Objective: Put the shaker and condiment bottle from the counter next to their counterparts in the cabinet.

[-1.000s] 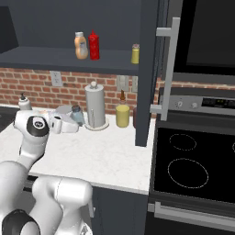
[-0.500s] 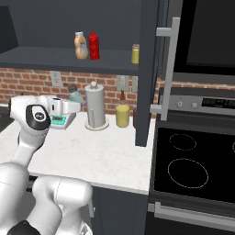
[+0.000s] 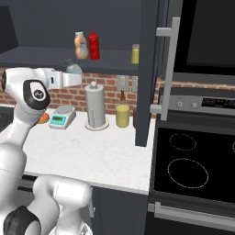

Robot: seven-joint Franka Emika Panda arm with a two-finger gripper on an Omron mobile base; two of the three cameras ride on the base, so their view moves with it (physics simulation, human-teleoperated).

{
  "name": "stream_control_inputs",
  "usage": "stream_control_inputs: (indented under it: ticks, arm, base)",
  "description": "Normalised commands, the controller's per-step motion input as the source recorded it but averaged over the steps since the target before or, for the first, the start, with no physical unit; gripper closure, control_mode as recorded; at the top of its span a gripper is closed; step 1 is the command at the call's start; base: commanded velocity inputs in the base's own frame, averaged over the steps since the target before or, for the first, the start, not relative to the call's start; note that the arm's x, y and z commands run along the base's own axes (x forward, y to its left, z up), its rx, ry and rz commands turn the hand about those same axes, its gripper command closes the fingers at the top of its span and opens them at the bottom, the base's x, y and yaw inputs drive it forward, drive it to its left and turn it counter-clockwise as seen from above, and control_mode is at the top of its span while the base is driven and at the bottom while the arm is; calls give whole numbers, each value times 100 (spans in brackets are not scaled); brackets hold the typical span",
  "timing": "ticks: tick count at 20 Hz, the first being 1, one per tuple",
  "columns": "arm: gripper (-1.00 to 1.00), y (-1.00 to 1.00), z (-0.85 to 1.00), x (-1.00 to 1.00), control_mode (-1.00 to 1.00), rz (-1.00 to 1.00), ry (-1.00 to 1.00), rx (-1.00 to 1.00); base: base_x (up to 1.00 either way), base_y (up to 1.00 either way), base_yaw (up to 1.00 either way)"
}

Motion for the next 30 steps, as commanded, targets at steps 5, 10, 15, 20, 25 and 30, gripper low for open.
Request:
stream_control_inputs:
  ticks: [5,10,15,20,25,30]
  arm:
    - [100,0,87,0,-100,0,0,1]
    - [100,-15,21,16,-100,-9,0,0]
    - [100,-34,-22,16,-100,-8,-15,0]
    - [100,-22,-51,1,-100,0,-28,0]
    - [100,-19,0,0,-100,0,-1,3]
    - [100,-11,9,13,-100,0,0,22]
  base:
    - [0,0,0]
    - [0,0,0]
    - [0,0,0]
    - [0,0,0]
    - [0,0,0]
    - [0,0,0]
